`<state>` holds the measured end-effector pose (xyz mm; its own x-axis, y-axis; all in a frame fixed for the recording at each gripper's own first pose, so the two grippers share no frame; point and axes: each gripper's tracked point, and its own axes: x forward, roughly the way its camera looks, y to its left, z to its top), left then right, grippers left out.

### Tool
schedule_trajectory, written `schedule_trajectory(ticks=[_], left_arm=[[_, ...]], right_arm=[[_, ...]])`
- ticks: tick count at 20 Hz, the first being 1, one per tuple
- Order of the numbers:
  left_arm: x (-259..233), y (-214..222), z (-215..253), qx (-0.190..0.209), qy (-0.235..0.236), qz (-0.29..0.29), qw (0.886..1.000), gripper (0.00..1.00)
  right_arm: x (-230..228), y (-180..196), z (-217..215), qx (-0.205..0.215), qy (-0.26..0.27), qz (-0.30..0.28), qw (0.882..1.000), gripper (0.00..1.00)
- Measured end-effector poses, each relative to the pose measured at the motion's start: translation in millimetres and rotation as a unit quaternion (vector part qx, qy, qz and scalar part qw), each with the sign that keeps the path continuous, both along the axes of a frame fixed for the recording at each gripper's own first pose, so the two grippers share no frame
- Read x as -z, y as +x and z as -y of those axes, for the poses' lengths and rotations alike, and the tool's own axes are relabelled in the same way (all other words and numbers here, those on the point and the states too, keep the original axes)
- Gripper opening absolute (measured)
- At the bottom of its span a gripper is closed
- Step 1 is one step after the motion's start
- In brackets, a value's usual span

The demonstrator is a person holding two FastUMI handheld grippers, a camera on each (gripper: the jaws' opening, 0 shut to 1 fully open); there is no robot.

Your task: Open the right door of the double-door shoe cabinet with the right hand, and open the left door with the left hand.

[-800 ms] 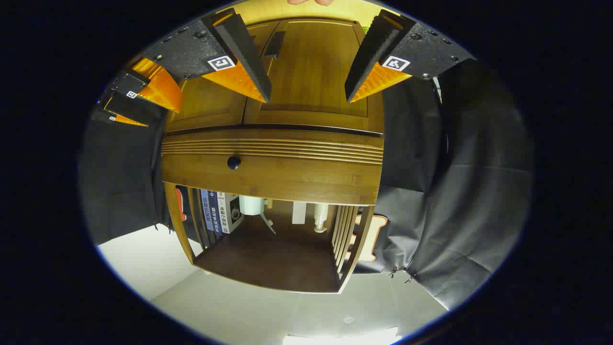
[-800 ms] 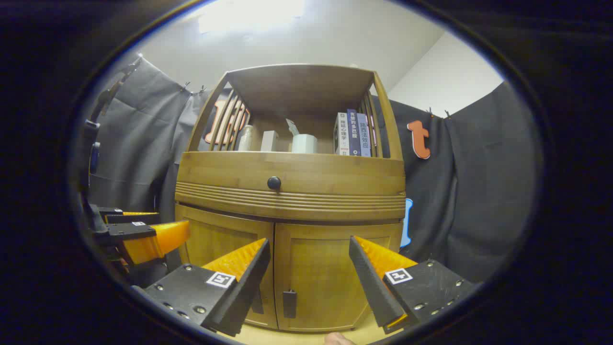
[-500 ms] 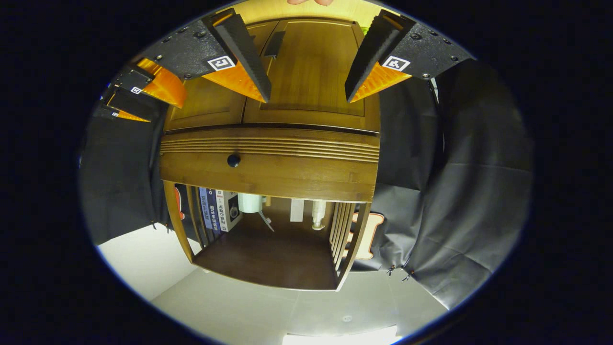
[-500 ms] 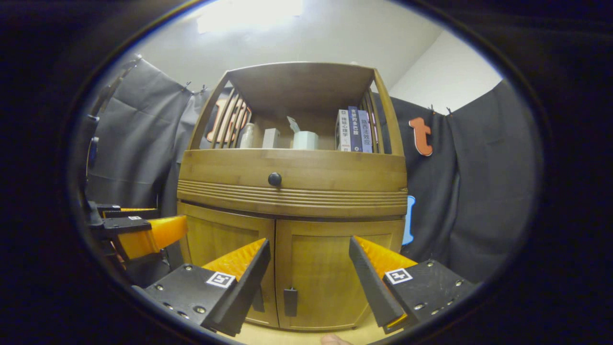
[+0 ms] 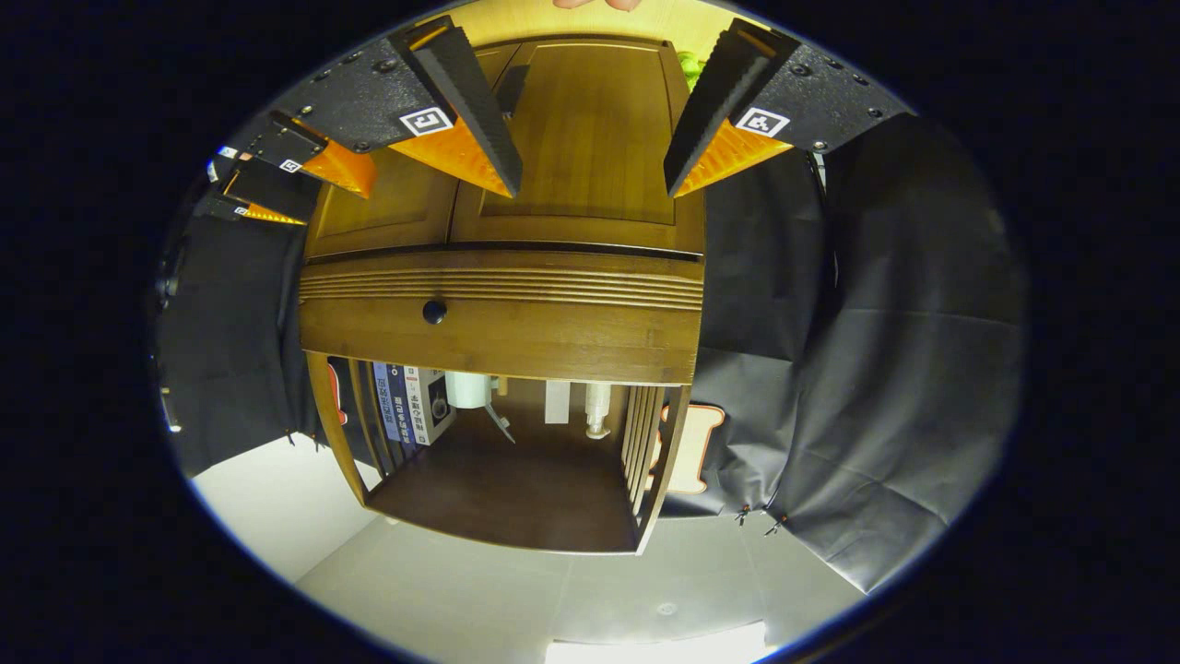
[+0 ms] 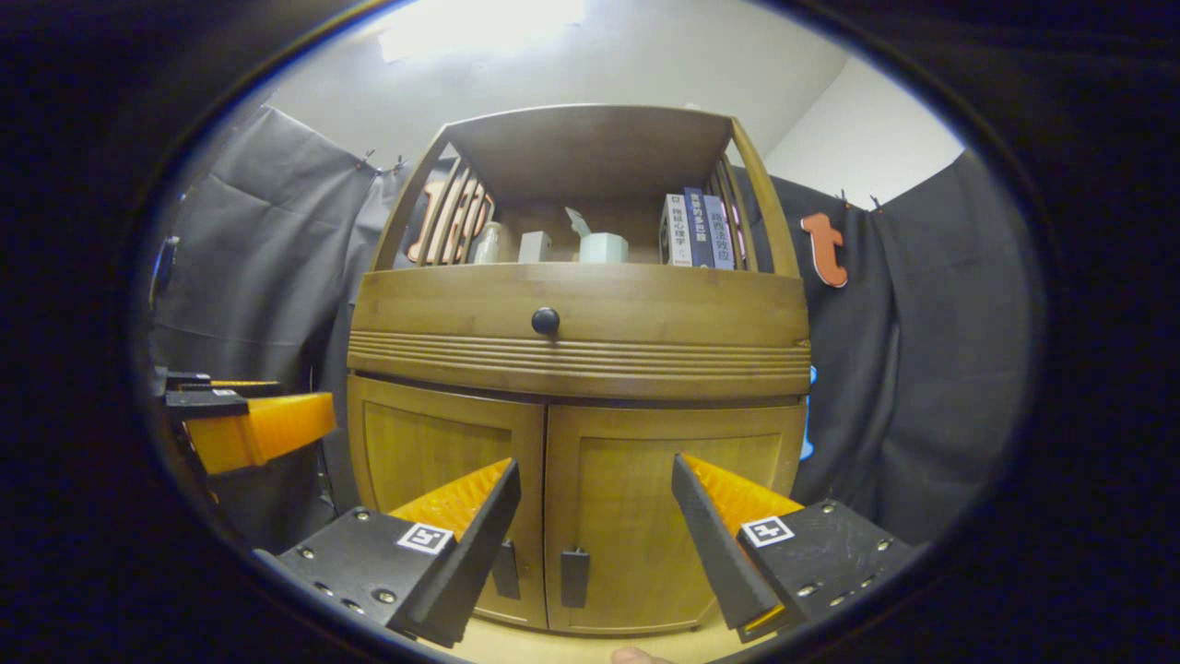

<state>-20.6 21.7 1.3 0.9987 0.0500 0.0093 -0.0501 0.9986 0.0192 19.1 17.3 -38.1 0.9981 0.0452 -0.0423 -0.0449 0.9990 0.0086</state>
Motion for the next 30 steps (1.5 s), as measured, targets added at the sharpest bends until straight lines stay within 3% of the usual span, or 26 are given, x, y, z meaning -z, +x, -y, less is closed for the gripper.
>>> schedule_trajectory(ticks=[2, 3, 5, 6, 8, 11, 12, 13, 14, 16, 20, 22, 25, 26, 27, 30], left_arm=[[2, 0, -4, 0.0, -0.003, -0.002, 1.0, 0.95], [2, 0, -6, 0.0, -0.005, -0.002, 1.0, 0.92], [2, 0, -12, -0.004, -0.003, -0.002, 1.0, 0.95], [1, -1, -18, -0.009, 0.0, -0.001, 1.0, 0.92], [-4, -2, -29, -0.022, 0.008, 0.003, 1.0, 0.91], [-9, -7, -50, -0.05, 0.021, 0.008, 0.999, 0.92], [-9, -9, -57, -0.059, 0.024, 0.01, 0.998, 0.99], [-10, -12, -63, -0.067, 0.026, 0.01, 0.997, 0.92], [-9, -14, -69, -0.075, 0.028, 0.009, 0.997, 0.92], [-9, -18, -81, -0.09, 0.035, 0.006, 0.995, 0.92], [-8, -18, -93, -0.104, 0.04, 0.005, 0.994, 0.92], [-7, -14, -93, -0.103, 0.048, -0.002, 0.994, 0.92], [-8, -9, -84, -0.091, 0.045, 0.0, 0.995, 0.95], [-7, -7, -79, -0.083, 0.041, 0.0, 0.996, 0.92], [-5, -6, -75, -0.076, 0.038, -0.002, 0.996, 0.92], [-4, -7, -69, -0.063, 0.033, -0.003, 0.997, 0.92]], right_arm=[[17, 7, -1, 0.004, -0.004, -0.013, 1.0, 0.93], [27, 11, -1, 0.005, -0.004, -0.021, 1.0, 0.93], [53, 18, -3, 0.008, -0.002, -0.045, 0.999, 0.98], [69, 23, -6, 0.009, -0.002, -0.061, 0.998, 0.94], [100, 31, -13, 0.005, 0.001, -0.099, 0.995, 0.98], [142, 36, -23, -0.003, 0.005, -0.154, 0.988, 0.88], [154, 42, -27, -0.007, 0.008, -0.166, 0.986, 0.87], [164, 46, -27, -0.007, 0.007, -0.176, 0.984, 0.86], [174, 49, -23, 0.003, -0.002, -0.188, 0.982, 0.86], [191, 60, -17, 0.013, -0.014, -0.202, 0.979, 0.7], [200, 74, -19, 0.017, 0.0, -0.222, 0.975, 0.69], [210, 79, -24, 0.005, 0.017, -0.235, 0.972, 0.49], [210, 84, -23, 0.01, 0.006, -0.231, 0.973, 0.32], [208, 80, -23, 0.013, 0.004, -0.229, 0.973, 0.27], [209, 79, -23, 0.017, 0.001, -0.229, 0.973, 0.32], [207, 78, -20, 0.026, -0.006, -0.223, 0.974, 0.32]])
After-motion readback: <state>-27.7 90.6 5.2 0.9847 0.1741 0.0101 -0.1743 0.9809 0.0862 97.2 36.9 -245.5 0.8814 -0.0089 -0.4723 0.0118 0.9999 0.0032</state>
